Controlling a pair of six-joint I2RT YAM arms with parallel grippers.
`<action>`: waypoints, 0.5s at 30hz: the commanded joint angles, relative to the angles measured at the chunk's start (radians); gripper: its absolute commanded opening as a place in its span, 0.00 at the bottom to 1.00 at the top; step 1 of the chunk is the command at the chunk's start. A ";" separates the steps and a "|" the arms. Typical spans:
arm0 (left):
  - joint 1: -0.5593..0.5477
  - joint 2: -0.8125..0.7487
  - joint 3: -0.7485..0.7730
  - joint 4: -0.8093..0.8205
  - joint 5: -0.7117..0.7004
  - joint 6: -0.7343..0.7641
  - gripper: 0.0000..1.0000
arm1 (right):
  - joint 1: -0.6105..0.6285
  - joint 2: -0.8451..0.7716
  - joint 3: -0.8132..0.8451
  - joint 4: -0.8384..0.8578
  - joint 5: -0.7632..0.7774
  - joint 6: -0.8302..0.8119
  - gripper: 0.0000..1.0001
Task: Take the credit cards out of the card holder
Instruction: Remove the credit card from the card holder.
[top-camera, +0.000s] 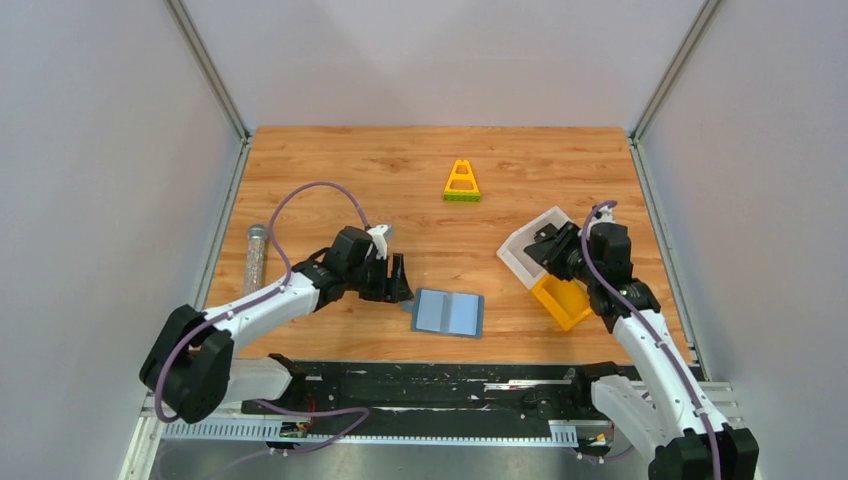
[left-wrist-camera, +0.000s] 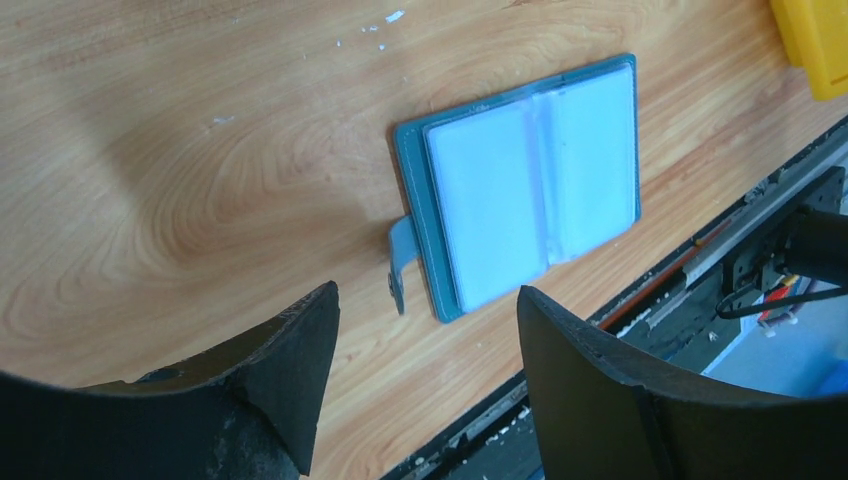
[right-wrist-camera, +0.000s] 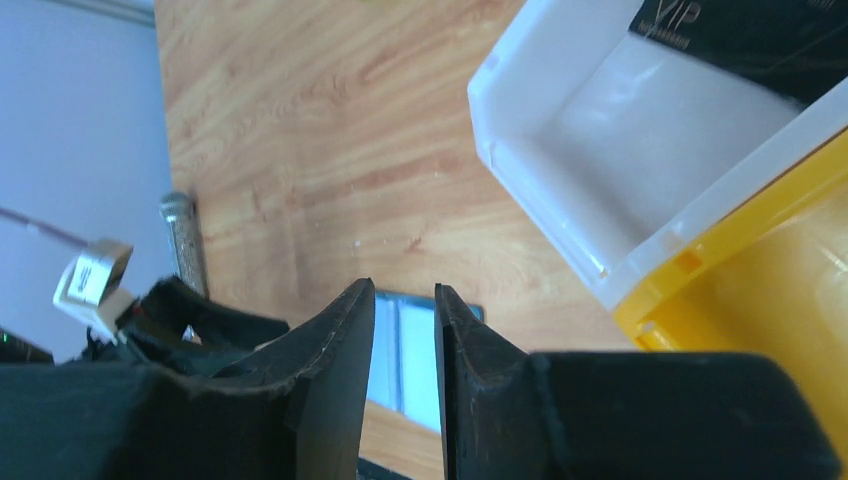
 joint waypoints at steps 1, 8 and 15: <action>-0.004 0.092 -0.001 0.144 0.021 -0.007 0.71 | 0.046 -0.054 -0.050 -0.026 -0.060 -0.026 0.30; -0.002 0.173 -0.013 0.175 0.029 0.015 0.59 | 0.120 -0.077 -0.076 -0.026 -0.072 0.004 0.30; -0.003 0.193 -0.054 0.240 0.158 0.010 0.22 | 0.336 0.017 -0.061 0.019 0.042 0.076 0.35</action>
